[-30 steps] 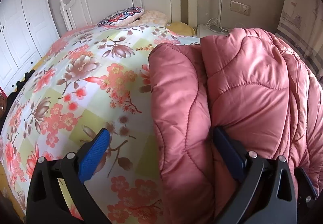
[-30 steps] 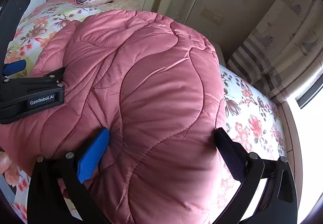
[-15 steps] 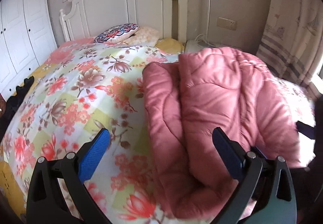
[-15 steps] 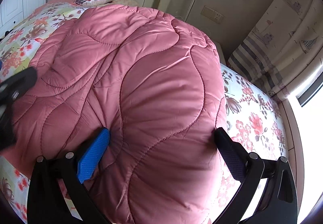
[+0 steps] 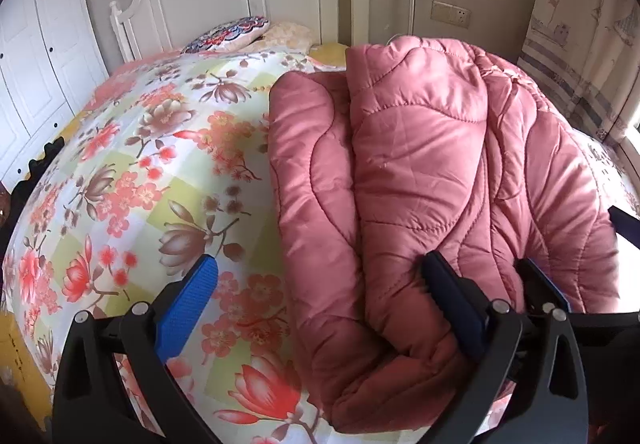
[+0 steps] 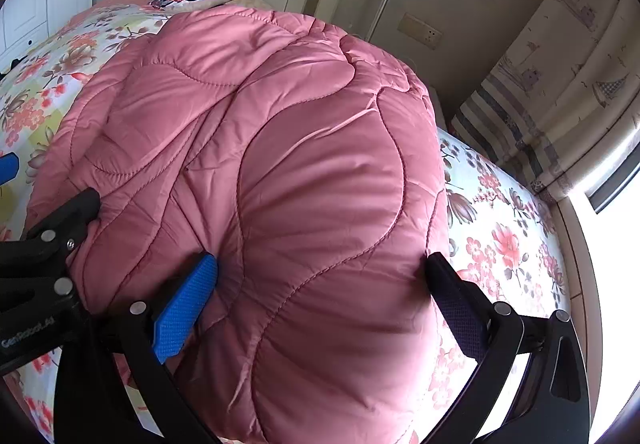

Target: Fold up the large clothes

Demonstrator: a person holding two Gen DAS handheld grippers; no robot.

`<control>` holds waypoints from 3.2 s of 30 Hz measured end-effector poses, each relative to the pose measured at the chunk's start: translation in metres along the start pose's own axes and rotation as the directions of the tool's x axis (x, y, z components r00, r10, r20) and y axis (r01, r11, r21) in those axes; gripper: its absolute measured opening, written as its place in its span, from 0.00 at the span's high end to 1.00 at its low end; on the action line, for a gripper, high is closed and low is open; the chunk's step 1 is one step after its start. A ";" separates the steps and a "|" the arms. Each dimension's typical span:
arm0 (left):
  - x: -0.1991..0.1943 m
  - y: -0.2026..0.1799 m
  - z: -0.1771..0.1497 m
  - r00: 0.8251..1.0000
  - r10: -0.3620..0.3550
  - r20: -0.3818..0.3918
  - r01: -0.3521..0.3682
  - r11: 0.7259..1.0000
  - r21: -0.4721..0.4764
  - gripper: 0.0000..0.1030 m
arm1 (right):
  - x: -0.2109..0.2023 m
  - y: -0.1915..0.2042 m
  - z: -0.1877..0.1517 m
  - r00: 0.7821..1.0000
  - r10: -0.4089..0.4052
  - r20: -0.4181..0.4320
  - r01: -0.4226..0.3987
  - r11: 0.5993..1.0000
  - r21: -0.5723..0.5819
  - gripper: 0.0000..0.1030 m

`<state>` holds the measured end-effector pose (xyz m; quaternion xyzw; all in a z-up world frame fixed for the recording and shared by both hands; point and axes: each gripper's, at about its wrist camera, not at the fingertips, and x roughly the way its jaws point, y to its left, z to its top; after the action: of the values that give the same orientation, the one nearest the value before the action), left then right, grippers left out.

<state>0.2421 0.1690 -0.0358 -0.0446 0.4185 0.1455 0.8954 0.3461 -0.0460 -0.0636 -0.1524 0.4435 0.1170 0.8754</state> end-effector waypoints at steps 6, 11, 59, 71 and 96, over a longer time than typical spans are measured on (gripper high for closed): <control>0.001 0.001 -0.001 1.000 -0.004 -0.004 0.004 1.000 0.003 0.02 | -0.001 -0.003 0.000 1.000 0.012 0.004 -0.012 1.000 -0.001 0.04; 0.000 0.004 -0.001 1.000 -0.015 -0.003 0.015 1.000 -0.012 0.02 | -0.014 -0.009 -0.004 0.999 0.043 0.021 -0.043 0.999 0.014 0.04; 0.015 0.027 -0.004 0.995 -0.094 -0.039 0.091 0.994 -0.062 0.02 | 0.095 0.039 0.146 0.936 0.245 -0.252 -0.285 0.949 -0.137 0.04; 0.007 0.033 0.004 0.992 -0.126 -0.033 0.123 0.990 -0.069 0.02 | 0.118 0.034 0.163 0.889 0.355 -0.289 -0.379 0.925 -0.030 0.04; 0.076 -0.006 0.094 0.997 0.014 -0.074 -0.004 0.992 0.125 0.02 | 0.031 -0.032 0.022 0.980 0.178 -0.084 -0.183 0.982 -0.053 0.04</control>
<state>0.3588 0.1995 -0.0333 0.0082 0.4601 0.1213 0.8795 0.3917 -0.0649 -0.0712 -0.1424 0.4861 0.2030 0.8380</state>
